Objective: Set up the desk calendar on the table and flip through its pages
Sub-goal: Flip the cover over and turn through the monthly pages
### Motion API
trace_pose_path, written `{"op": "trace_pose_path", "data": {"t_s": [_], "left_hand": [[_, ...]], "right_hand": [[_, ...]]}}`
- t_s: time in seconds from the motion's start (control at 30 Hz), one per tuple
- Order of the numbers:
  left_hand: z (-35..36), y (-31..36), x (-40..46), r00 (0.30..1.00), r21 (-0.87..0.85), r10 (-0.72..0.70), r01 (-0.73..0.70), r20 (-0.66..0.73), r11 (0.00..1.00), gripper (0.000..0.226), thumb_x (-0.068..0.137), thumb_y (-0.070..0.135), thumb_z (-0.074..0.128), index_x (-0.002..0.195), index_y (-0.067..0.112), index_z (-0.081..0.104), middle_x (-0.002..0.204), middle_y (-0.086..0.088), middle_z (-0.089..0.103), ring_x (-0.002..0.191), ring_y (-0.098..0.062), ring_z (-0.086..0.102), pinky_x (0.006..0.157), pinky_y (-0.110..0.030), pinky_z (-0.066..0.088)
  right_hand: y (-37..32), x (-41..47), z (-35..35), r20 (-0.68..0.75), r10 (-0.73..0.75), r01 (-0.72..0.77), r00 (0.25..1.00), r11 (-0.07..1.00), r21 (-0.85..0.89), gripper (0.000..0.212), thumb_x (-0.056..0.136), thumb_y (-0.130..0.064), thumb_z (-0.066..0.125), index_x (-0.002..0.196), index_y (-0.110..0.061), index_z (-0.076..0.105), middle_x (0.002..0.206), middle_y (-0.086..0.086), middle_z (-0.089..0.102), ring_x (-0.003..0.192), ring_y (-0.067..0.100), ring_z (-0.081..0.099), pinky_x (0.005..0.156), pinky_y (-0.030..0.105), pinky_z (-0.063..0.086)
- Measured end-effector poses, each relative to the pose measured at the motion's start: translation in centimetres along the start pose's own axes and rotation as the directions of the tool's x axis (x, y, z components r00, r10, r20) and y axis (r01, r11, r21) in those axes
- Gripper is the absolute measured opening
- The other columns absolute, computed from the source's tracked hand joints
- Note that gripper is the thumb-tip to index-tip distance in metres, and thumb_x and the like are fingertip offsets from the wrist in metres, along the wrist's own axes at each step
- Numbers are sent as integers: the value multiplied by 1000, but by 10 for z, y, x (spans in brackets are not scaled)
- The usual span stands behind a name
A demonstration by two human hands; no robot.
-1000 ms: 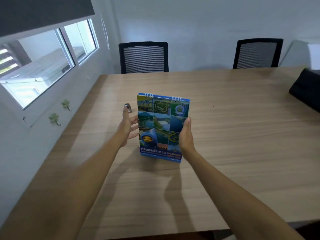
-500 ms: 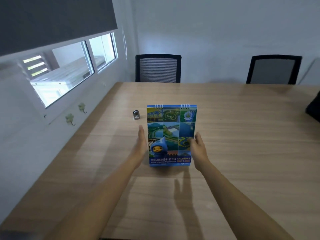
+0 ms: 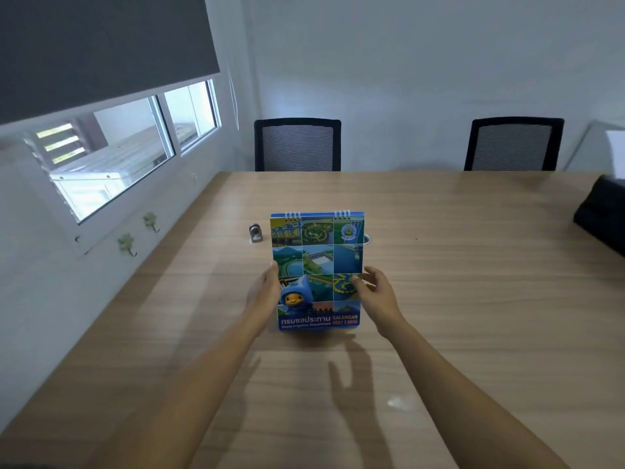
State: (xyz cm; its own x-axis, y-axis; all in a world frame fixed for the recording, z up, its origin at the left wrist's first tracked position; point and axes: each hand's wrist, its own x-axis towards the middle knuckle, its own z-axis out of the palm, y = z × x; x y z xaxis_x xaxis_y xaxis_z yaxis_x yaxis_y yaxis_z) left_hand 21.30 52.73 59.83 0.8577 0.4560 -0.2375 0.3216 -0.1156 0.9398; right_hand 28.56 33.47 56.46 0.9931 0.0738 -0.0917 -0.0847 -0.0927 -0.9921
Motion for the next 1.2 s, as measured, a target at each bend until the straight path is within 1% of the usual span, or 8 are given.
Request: {"op": "trace_pose_path", "data": {"t_s": [0.1,0.23,0.47,0.67,0.87,0.97,1.07,1.2], "left_hand": [[-6,10,-8,991,109,64,-51,-117,993,34,99,30,40,116,15,66,109,5,64,100,-18,59,89,-33,50],[-17,10,-3,987,72,37,-26,-158,997,38,89,18,60,127,11,62,119,-7,69,105,-21,64,96,-40,52],[-26,5,9,993,-81,-46,37,-112,996,34,89,10,61,123,7,63,107,-8,66,96,-20,63,85,-31,52],[-23,8,12,995,-92,-66,60,-73,994,37,92,13,58,129,10,59,125,-9,64,107,-21,61,92,-34,51],[-16,13,12,998,-15,-40,39,-38,999,39,92,18,57,131,13,58,129,-7,61,112,-19,56,90,-32,48],[-17,14,16,998,9,-28,29,-55,1000,35,89,23,62,121,10,63,122,-9,64,108,-20,58,96,-36,50],[-22,16,14,999,-19,-44,43,-31,999,30,88,27,65,113,10,62,111,-10,67,101,-23,65,86,-35,55],[-32,19,5,997,-53,-33,37,63,998,11,89,21,66,91,9,68,94,-13,68,74,-18,62,71,-29,53]], "right_hand": [[-3,7,-7,-24,-6,6,1000,1000,20,23,83,-21,70,99,-10,58,94,9,62,79,18,61,61,23,49],[-4,11,-15,-24,-7,8,1000,999,53,26,77,-18,77,69,-16,53,70,4,55,68,19,53,56,26,43],[-11,4,-24,12,-31,30,999,999,36,28,79,-14,74,59,-9,56,56,5,52,55,18,45,52,27,41],[-18,1,-26,-51,-101,80,994,947,-310,28,85,-27,67,60,-19,61,70,11,69,66,25,66,62,39,59],[-28,-11,-24,-83,-168,99,982,841,-532,25,85,-35,63,70,-14,66,72,7,72,71,26,69,66,44,59],[-39,-19,-26,-42,7,-20,999,944,-329,21,87,-29,63,72,-15,61,76,7,67,63,23,63,60,37,58],[-47,-26,-31,106,228,-220,968,972,-79,18,91,-26,59,78,-14,59,74,3,59,61,16,53,57,27,47],[-53,-31,-38,232,286,-312,930,947,80,15,92,-24,58,81,-13,59,72,3,57,65,15,57,60,26,48]]}}
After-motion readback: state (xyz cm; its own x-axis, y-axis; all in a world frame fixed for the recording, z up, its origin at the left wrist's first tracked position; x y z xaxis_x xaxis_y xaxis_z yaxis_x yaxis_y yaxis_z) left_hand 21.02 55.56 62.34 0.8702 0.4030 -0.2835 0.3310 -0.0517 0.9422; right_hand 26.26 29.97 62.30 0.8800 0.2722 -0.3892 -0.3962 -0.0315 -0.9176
